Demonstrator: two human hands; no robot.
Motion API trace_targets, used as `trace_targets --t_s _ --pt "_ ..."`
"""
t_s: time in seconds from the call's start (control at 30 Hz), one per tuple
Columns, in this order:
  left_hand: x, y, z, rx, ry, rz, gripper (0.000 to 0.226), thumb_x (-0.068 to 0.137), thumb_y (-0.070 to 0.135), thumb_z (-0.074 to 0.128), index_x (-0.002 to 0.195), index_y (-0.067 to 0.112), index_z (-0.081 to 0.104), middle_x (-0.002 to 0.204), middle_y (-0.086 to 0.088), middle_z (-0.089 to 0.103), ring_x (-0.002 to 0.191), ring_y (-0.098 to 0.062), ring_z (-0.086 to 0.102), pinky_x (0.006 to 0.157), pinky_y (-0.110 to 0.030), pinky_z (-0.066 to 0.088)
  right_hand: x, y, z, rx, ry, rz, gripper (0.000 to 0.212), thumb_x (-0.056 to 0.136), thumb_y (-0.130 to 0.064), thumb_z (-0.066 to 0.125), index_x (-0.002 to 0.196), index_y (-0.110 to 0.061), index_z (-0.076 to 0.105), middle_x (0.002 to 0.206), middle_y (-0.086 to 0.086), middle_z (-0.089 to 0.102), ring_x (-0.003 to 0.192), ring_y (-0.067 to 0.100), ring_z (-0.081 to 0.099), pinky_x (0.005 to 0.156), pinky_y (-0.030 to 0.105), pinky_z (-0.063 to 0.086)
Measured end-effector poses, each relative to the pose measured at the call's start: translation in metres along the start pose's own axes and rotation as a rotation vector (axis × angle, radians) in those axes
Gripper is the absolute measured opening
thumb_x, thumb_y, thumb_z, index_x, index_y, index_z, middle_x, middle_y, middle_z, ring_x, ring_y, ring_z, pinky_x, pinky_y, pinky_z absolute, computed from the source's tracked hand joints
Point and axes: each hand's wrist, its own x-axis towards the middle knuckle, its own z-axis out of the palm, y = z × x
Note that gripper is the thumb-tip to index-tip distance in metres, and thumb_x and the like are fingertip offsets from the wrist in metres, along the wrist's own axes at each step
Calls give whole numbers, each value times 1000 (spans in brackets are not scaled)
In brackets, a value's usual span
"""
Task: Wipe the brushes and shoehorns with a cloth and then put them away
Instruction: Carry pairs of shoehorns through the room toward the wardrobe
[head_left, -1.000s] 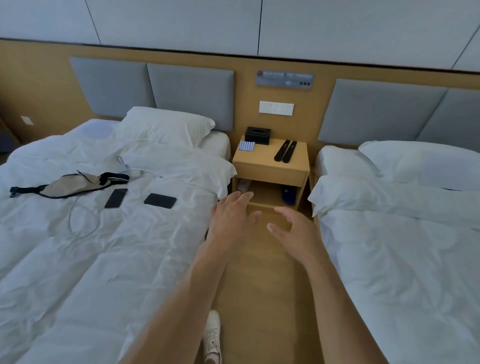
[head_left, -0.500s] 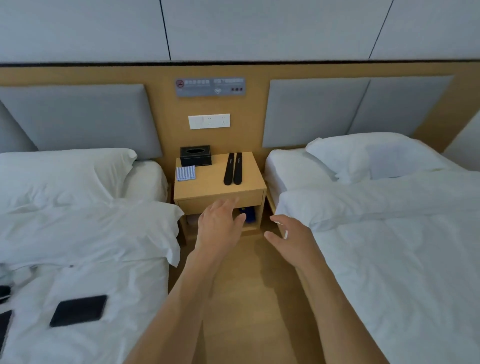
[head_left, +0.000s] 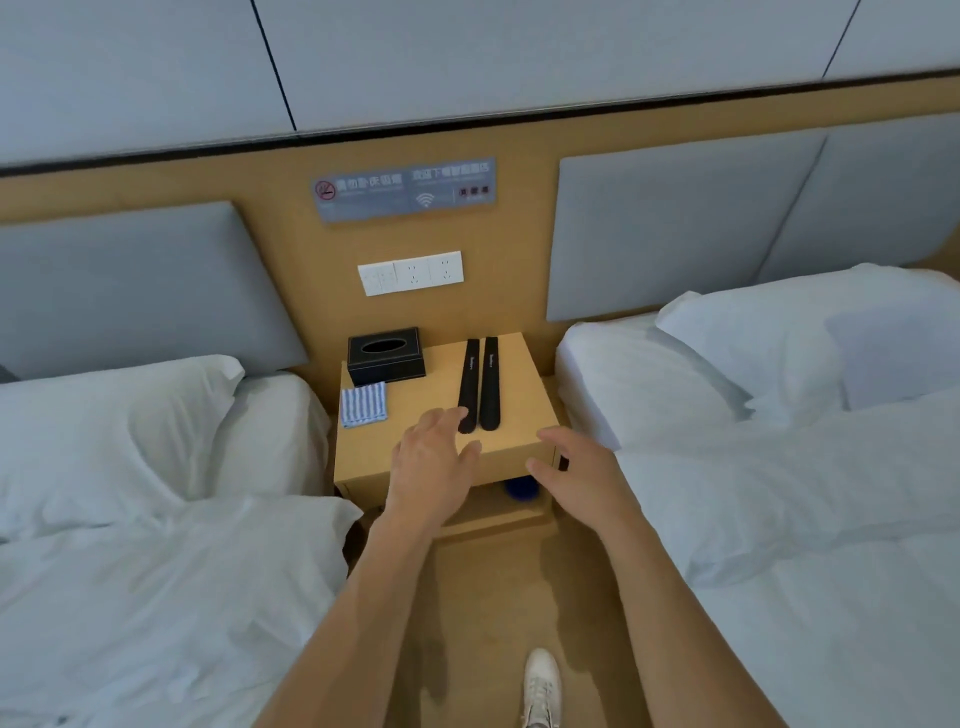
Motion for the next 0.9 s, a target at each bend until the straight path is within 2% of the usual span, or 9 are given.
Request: trace_targets --t_s 0.2,0.47,0.57,0.7,0.8,0.9 --pt "124 -20 29 40 -40 -119 50 96 38 57 143 29 41 147 0 45 127 -20 51 103 -41 47 122 5 -16 -47 -93 16 49 96 -40 61 143 -34 47 146 -7 51 130 17 51 97 30 46" --pt "240 -59 94 74 -215 -240 51 96 35 57 143 24 41 139 -6 50 116 -27 56 94 -41 51 243 30 7 -61 -273 166 48 96 -36 62 142 -28 49 141 -2 55 124 18 54 88 22 42" --pt "282 -82 126 26 -303 -276 52 96 34 58 143 20 41 136 -9 53 117 -28 55 92 -37 47 288 43 22 -2 -311 278 46 95 -37 64 138 -27 52 138 -1 57 116 15 55 82 19 44" --pt "333 -123 167 -92 -389 -406 50 94 35 60 139 19 46 129 -7 61 114 -26 58 87 -32 48 350 60 51 105 -324 444 43 94 -37 66 134 -25 56 131 1 61 110 17 57 93 29 48" --pt "364 -154 193 -96 -488 -481 51 93 37 62 138 17 47 124 -7 64 111 -26 60 86 -31 48 389 72 79 153 -310 602 42 93 -38 68 131 -22 59 128 3 60 110 20 58 98 33 50" --pt "396 -184 219 -63 -570 -535 54 93 39 63 138 17 46 128 -9 61 112 -28 60 85 -30 48 426 87 110 183 -299 730 42 92 -38 69 129 -18 61 124 7 64 103 22 61 92 32 51"
